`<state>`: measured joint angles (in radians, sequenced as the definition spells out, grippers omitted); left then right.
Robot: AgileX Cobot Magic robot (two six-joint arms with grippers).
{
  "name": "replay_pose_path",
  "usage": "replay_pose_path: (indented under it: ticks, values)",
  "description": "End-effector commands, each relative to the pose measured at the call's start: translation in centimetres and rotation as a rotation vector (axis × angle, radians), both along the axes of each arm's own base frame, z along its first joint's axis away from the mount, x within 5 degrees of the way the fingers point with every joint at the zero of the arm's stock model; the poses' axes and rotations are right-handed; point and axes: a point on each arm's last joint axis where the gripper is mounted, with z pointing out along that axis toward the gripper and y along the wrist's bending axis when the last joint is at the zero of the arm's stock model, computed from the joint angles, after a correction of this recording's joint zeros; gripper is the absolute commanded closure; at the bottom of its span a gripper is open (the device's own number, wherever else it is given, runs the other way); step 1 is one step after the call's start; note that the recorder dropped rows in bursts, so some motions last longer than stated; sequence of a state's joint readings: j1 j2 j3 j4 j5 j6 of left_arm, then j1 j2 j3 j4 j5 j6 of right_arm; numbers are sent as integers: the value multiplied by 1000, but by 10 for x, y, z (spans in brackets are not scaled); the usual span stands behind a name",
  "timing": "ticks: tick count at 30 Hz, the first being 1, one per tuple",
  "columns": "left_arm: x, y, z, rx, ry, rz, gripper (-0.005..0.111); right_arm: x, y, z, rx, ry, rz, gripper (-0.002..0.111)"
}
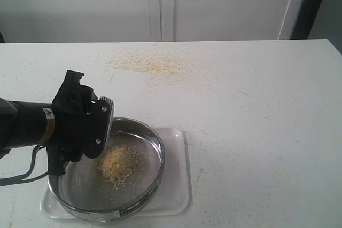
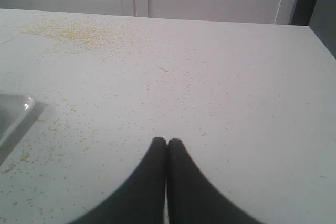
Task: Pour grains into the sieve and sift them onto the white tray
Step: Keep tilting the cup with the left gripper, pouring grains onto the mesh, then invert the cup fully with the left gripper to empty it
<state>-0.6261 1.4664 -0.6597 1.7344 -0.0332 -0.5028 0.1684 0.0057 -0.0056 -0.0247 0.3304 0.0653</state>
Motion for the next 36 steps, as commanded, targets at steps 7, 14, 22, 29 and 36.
replay_pose_path:
  ticks: [7, 14, 22, 29, 36]
  values:
    - [1, -1, 6, 45, -49, -43, 107, 0, 0, -1, -1, -10, -8, 108]
    - [3, 2, 7, 79, -71, -31, 107, 0, 0, -1, -1, -10, -8, 108]
    - [3, 2, 7, 92, -77, -39, 107, 0, 0, -1, -1, -10, -8, 108]
    - [3, 2, 7, 118, -88, -63, 107, 0, 0, -1, -1, -10, -8, 108]
    - [3, 2, 7, 154, -103, -96, 107, 0, 0, -1, -1, -10, -8, 108]
